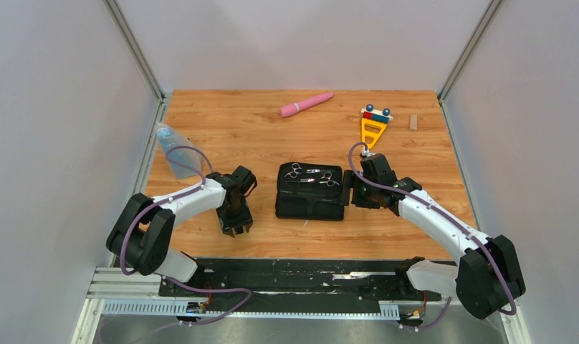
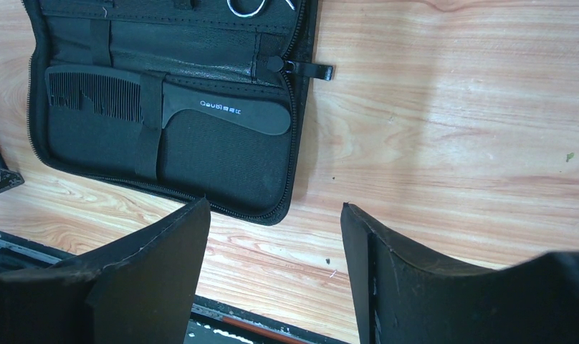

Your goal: Sort the hair-cutting tools

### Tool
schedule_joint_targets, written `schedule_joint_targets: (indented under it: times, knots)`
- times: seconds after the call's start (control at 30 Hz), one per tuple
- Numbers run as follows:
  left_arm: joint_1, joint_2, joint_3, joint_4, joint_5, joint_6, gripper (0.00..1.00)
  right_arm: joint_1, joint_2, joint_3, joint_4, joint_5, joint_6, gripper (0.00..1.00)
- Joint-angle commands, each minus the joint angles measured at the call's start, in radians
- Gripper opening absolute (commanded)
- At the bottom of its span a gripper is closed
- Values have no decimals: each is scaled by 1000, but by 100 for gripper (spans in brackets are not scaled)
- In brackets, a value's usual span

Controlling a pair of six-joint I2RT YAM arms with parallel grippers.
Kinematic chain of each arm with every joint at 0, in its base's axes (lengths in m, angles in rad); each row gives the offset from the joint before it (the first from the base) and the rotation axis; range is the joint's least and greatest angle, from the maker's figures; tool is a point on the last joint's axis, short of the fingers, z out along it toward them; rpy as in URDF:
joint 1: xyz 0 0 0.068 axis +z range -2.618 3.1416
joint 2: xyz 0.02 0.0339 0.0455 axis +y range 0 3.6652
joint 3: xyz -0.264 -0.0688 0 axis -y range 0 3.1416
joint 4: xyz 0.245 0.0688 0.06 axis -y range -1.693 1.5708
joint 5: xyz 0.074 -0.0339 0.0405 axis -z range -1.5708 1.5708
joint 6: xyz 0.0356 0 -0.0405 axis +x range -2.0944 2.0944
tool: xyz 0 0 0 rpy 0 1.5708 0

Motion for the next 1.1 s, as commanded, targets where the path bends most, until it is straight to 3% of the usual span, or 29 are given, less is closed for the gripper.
schedule_joint_targets:
  times: [0.0, 0.27, 0.53, 0.67, 1.07]
  knots:
    - [-1, 40, -7, 67, -59, 10, 56, -5, -24, 3, 32, 9, 7, 69]
    - [13, 36, -30, 98, -37, 16, 38, -5, -20, 4, 31, 5, 7, 69]
    - [10, -4, -6, 45, -34, 38, 15, -6, -21, 13, 32, -7, 7, 69]
    - [-4, -54, 5, 2, -22, 39, 8, -5, -17, 22, 31, -14, 6, 69]
    - [-29, -180, 69, -80, 1, 25, 2, -5, -7, 46, 32, -46, 4, 69]
